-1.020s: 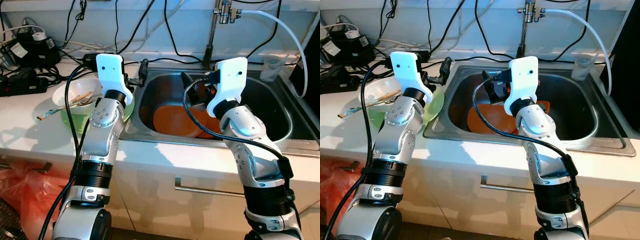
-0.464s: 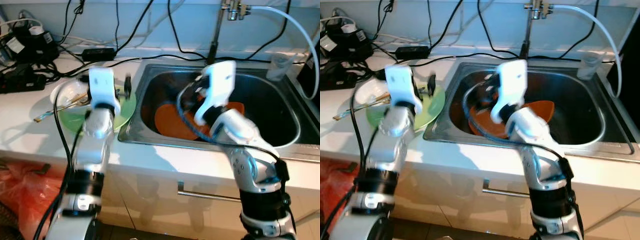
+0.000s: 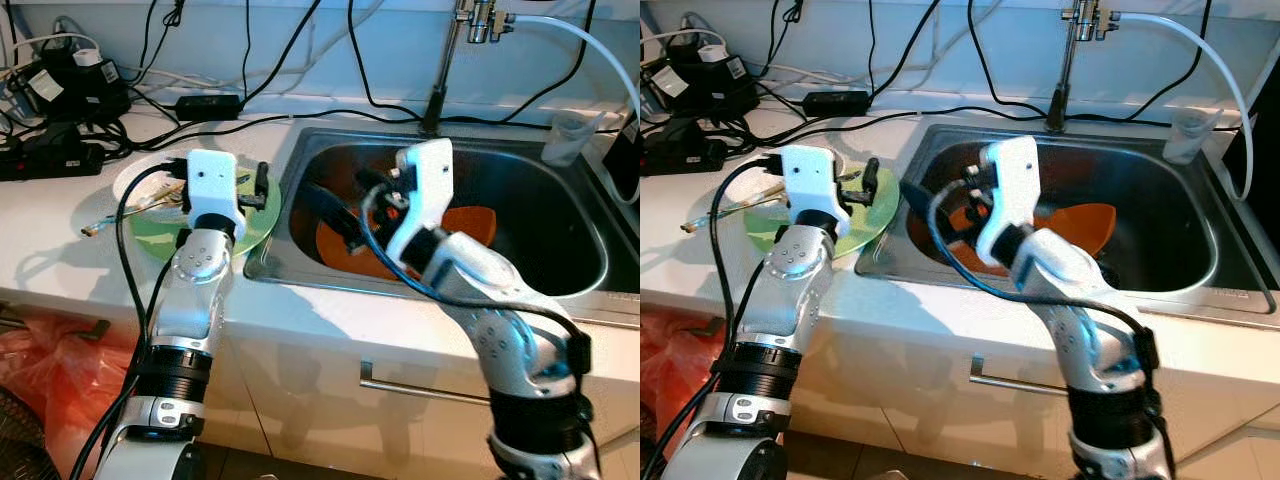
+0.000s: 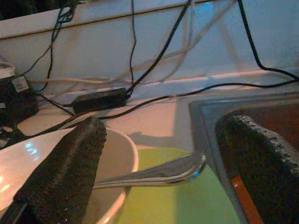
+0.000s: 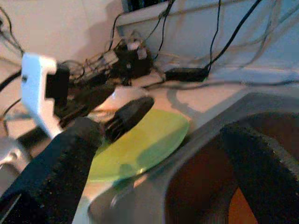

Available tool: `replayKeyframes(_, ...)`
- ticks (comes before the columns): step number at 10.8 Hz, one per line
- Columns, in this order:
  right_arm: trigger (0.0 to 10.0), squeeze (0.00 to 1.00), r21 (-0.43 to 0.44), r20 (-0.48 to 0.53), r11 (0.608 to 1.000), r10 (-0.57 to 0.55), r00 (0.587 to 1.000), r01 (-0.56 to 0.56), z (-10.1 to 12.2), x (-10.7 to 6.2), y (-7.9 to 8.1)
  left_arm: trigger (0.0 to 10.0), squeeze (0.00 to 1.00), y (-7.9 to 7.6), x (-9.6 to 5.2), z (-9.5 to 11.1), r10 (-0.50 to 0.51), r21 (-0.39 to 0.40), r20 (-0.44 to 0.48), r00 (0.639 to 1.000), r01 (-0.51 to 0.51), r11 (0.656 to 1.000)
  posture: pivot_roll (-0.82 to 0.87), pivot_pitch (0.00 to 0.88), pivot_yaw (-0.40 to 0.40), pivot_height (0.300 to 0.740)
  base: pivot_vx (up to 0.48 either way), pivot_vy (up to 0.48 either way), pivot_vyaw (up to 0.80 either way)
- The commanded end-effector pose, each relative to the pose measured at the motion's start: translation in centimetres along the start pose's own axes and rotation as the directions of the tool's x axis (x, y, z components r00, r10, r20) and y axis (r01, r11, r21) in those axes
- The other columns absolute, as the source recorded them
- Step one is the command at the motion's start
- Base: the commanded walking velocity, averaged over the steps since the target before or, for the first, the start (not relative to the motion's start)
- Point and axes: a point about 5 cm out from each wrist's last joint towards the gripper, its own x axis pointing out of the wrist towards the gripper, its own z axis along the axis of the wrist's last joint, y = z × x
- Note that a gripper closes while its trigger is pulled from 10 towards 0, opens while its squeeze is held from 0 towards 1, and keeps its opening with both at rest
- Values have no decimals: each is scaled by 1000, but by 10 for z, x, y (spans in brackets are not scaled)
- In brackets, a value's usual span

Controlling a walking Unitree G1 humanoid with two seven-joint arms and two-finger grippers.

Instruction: Kitchen organization

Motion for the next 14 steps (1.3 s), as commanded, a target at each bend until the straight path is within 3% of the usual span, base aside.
replayKeyframes(1,10000,0,-5,-7,1000,26,1000,-26,2,-2,4,10000,0,-1,-1,2,-12,24,12,1000,12,1000,-32,0,43,740,0,0,0)
replayKeyframes(4,10000,0,-44,-1,998,45,999,-45,2,-3,7,10000,0,-2,-2,-2,-19,26,-1,1000,19,999,-31,0,44,740,0,0,140)
replayKeyframes(7,10000,0,-56,-10,998,16,1000,-17,0,-3,4,10000,0,-3,-2,-2,-27,21,2,1000,27,999,-32,0,44,740,0,0,800)
replayKeyframes(10,10000,0,-61,15,996,-69,998,69,6,-2,-8,10000,0,-8,0,4,-69,9,19,997,69,998,-31,0,45,740,0,0,0)
replayKeyframes(14,10000,0,-68,36,997,-30,999,33,13,-2,3,10000,0,-11,7,2,-131,64,-10,991,132,989,-38,0,49,740,0,0,0)
